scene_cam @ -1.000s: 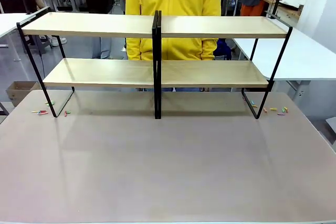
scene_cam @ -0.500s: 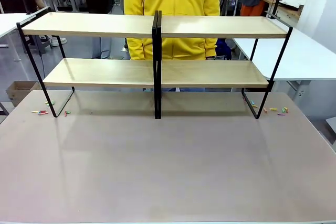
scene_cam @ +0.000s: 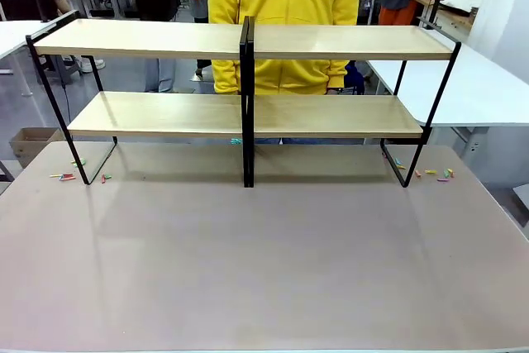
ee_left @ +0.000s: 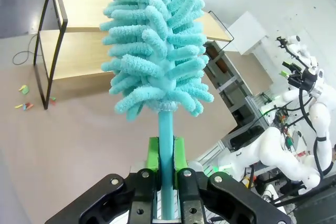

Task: Clean the shelves.
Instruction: Place the Duster on the table.

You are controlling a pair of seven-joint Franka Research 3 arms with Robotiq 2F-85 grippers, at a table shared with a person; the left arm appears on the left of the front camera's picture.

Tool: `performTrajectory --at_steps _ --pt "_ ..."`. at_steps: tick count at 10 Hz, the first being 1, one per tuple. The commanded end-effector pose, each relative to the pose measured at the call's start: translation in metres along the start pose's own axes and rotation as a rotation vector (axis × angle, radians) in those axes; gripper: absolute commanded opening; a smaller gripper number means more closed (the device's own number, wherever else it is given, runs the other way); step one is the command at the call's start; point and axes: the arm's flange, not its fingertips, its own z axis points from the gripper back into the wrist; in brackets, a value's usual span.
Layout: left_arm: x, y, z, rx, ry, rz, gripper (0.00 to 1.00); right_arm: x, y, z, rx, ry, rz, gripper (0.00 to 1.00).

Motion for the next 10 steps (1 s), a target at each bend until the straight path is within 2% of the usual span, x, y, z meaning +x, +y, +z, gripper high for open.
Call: performTrajectory --at_steps 1,10 --pt "0.0015 0.0015 0.0025 -0.019 -0.009 -0.026 0.0 0.0005 -0.001 0.0004 0.009 -0.004 -0.003 1.0" --pt "0.0015 0.0015 0.0025 -0.019 -0.009 -0.026 0.0 0.0005 -0.001 0.0004 0.009 -0.004 -0.003 1.0"
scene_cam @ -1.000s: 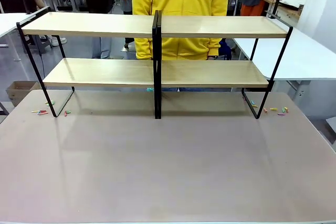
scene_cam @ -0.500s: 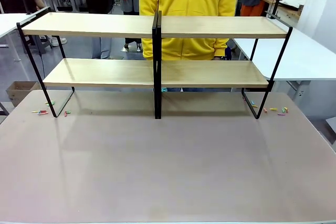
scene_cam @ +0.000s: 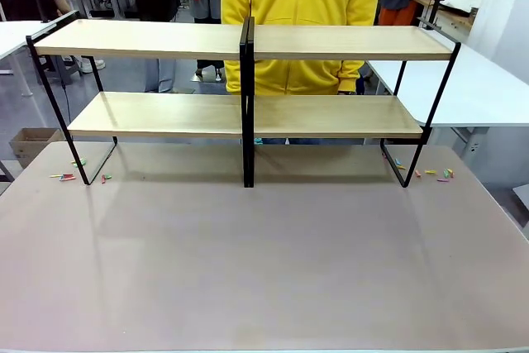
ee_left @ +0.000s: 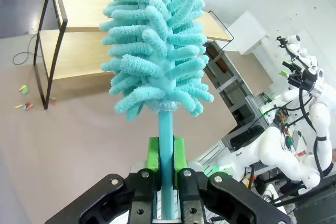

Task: Clean the shelves.
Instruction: Place the Duster on the table.

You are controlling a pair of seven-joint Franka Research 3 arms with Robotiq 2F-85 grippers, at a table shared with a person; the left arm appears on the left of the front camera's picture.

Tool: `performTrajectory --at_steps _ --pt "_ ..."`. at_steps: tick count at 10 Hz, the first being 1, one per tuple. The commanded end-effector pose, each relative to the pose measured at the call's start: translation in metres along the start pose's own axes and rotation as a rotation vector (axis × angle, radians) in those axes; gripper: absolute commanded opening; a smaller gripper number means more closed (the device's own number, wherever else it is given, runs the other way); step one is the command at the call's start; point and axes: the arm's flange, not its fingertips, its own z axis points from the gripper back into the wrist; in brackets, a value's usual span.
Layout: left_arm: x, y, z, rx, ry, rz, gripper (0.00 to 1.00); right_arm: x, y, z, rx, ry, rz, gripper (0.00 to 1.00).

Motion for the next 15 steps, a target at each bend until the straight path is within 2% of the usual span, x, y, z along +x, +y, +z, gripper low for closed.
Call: performTrajectory --at_steps 1,9,10,11,12,14,15 --pt "0.002 0.001 0.003 -0.018 -0.01 -0.025 0.0 0.0 -0.001 0.0 0.009 -0.004 -0.003 1.0" --pt "0.002 0.001 0.003 -0.018 -0.01 -0.025 0.0 0.0 -0.001 0.0 0.009 -0.004 -0.003 1.0" --pt "0.0 0.0 0.0 0.0 0.0 0.0 0.12 0.0 0.0 0.0 0.0 0.0 0.0 1.0" --pt "-0.005 0.0 -0.032 -0.163 0.274 -0.128 0.12 -0.008 0.018 -0.006 0.116 0.035 0.011 1.0" --pt "-0.024 0.006 -0.068 -0.256 0.539 -0.199 0.12 -0.026 0.022 -0.035 0.284 0.02 -0.058 1.0" --pt "-0.074 0.036 -0.106 -0.425 0.992 -0.292 0.12 -0.056 0.032 -0.091 0.691 -0.166 -0.337 1.0" --pt "-0.109 0.056 -0.132 -0.397 1.19 -0.271 0.12 -0.076 0.038 -0.128 0.884 -0.199 -0.518 1.0"
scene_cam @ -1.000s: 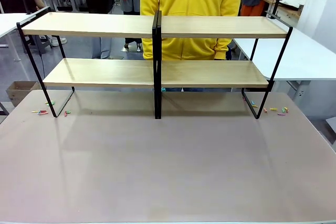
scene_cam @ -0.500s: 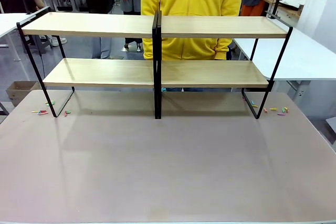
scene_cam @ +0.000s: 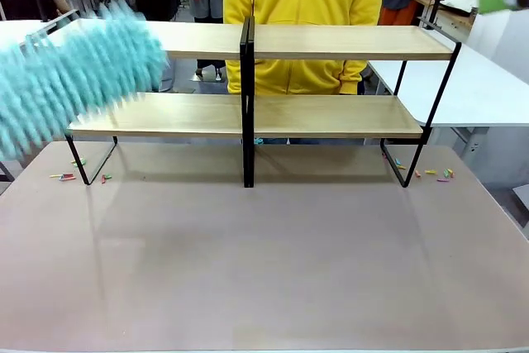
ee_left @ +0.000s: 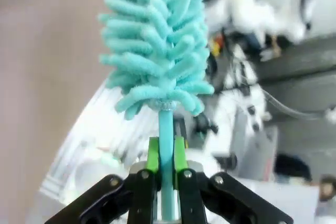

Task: Clean the shelves.
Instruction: Place the Duster on the table.

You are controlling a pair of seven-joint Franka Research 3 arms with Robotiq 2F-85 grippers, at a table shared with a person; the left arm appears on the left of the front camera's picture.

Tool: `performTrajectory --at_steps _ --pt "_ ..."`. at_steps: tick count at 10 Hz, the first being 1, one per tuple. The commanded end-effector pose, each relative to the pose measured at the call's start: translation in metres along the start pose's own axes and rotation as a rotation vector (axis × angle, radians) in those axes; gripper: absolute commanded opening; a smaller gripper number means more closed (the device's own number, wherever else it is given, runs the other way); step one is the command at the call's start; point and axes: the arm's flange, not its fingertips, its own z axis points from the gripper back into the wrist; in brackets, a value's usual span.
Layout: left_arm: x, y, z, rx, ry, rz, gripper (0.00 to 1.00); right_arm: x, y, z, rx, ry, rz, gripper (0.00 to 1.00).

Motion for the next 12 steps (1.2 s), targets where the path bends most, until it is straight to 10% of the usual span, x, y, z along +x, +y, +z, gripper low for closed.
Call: performTrajectory --at_steps 1,3,4,5,9,12 --pt "-0.017 0.051 -0.039 -0.09 0.556 -0.102 0.12 -0.129 -0.044 -0.082 0.51 -0.064 -0.402 1.0" --pt "-0.009 0.069 -0.039 0.026 0.381 0.187 0.12 -0.158 -0.026 -0.106 0.478 0.193 -0.48 1.0" --pt "-0.027 0.05 -0.058 -0.122 0.326 0.027 0.12 -0.016 -0.033 -0.075 0.204 -0.009 -0.209 1.0" --pt "-0.027 0.05 -0.058 -0.122 0.326 0.027 0.12 -0.016 -0.033 -0.075 0.204 -0.009 -0.209 1.0" --pt "-0.019 0.081 -0.078 -0.176 0.461 0.036 0.12 -0.096 -0.058 -0.142 0.541 0.5 -0.56 1.0" --pt "-0.014 0.093 -0.089 -0.227 0.502 0.034 0.12 -0.174 -0.089 -0.062 0.722 0.477 -0.565 1.0"
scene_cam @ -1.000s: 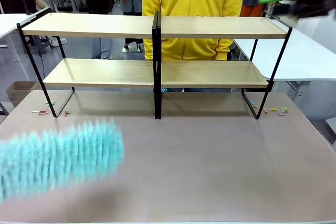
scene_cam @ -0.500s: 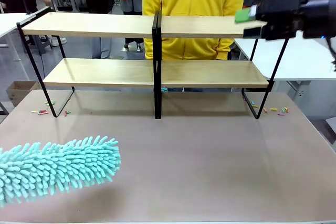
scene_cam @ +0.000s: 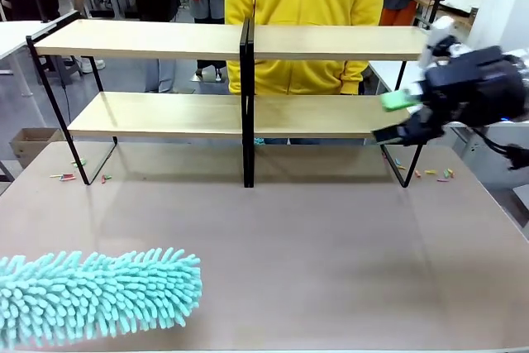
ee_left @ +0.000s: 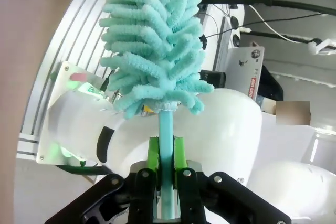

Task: Clean the shelves.
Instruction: Place the Duster on the table.

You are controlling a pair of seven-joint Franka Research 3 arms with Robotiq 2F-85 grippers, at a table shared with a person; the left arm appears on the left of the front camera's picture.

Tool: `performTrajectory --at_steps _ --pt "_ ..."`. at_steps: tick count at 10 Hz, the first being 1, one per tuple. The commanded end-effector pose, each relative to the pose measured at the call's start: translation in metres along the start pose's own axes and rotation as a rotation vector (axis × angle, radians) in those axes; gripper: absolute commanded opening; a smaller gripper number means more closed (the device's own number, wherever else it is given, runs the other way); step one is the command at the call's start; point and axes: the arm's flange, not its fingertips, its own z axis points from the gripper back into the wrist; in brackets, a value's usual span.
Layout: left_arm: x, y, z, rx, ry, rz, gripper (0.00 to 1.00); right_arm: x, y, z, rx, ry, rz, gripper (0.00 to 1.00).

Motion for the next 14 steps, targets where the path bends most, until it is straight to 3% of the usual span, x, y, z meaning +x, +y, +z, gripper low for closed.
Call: performTrajectory --at_steps 1,4,5,6,7,10,11,12,13,14 --pt "0.001 0.002 0.006 0.005 -0.011 -0.072 0.12 -0.081 -0.026 0.015 0.009 0.032 -0.057 1.0" --pt "0.032 0.016 0.01 0.002 -0.064 -0.192 0.12 -0.09 -0.091 -0.025 0.096 0.093 -0.206 1.0" --pt "0.04 0.024 0.013 0.03 -0.096 -0.167 0.12 -0.091 -0.109 -0.041 0.088 0.138 -0.317 1.0" --pt "0.047 0.034 0.016 0.031 -0.145 -0.118 0.12 -0.09 -0.114 -0.044 0.003 0.106 -0.357 1.0" --pt "0.054 0.04 0.023 0.075 -0.183 -0.061 0.12 -0.047 -0.106 0.01 0.11 0.104 -0.267 1.0" --pt "0.069 0.047 0.039 0.215 -0.211 0.034 0.12 -0.047 -0.106 0.01 0.11 0.104 -0.267 1.0" --pt "0.077 0.05 0.045 0.244 -0.193 0.052 0.35 -0.047 -0.106 0.01 0.11 0.104 -0.267 1.0" --pt "0.078 0.051 0.044 0.273 -0.194 0.062 0.72 -0.047 -0.106 0.01 0.11 0.104 -0.267 1.0" --pt "0.077 0.051 0.046 0.334 -0.216 0.09 0.95 -0.047 -0.106 0.01 0.11 0.104 -0.267 1.0" --pt "0.073 0.049 0.052 0.44 -0.309 0.175 1.0 -0.047 -0.106 0.01 0.11 0.104 -0.267 1.0"
